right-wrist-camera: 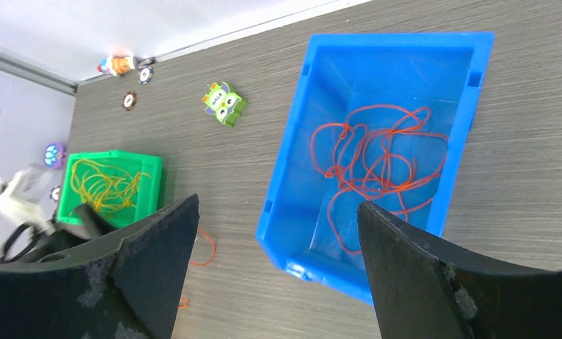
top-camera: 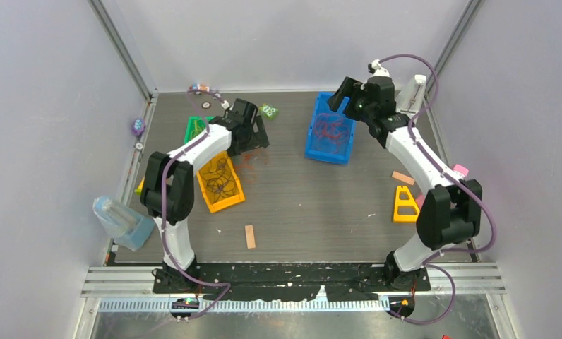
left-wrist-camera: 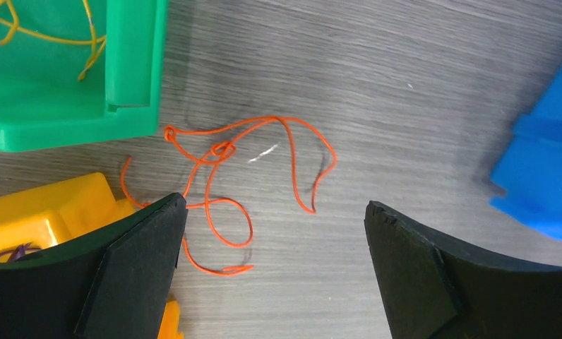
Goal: Untangle the cables
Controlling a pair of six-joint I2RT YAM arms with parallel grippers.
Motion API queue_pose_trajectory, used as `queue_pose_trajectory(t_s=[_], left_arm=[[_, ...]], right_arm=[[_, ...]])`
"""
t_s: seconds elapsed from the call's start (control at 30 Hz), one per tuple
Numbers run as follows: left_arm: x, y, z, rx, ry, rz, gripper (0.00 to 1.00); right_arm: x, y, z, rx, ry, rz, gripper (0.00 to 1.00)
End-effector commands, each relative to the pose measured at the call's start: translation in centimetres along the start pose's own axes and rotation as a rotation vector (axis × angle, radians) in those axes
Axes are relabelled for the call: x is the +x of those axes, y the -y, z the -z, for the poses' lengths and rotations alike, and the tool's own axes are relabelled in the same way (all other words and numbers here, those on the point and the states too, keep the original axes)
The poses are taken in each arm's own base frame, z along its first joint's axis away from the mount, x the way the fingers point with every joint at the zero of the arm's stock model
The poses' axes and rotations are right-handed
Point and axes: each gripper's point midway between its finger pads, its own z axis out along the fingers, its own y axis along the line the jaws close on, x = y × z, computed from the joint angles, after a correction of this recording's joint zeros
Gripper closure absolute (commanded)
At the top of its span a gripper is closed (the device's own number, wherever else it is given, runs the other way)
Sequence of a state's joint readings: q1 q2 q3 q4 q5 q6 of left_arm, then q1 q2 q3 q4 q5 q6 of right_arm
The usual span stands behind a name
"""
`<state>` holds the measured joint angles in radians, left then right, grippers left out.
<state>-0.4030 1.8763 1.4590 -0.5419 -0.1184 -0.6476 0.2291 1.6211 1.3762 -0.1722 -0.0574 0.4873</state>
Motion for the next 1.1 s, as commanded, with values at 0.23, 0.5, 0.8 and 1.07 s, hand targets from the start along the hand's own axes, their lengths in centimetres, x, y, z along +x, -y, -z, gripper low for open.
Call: queue_pose_trajectory(t_s=[0.23,0.5,0.8,1.07], left_arm=[[0.1,-1.5,-2.9,-0.223,-0.018,0.121,0.01],[1.9,-1.9,-4.7,-0.265,-0.085,0.134,0.14],[1.3,-1.7,-3.3,-0.249,-0.074,0.092,0.99],[-2.6,3.5,4.1,-0.033,0.060,-0.107,1.00]], right_arm=[[-2.9,-3.1,5.9,-0.143,0.146,0.005,0.12],[-3.0,-2.9,8.3,-0.149,0.181,-0.004,0.13],[-2.0,-1.7,10.2,-0.132,0.191,0.000,0.14],[-0.3,0.5,12.7,-0.092,0.194,0.016,0.14]])
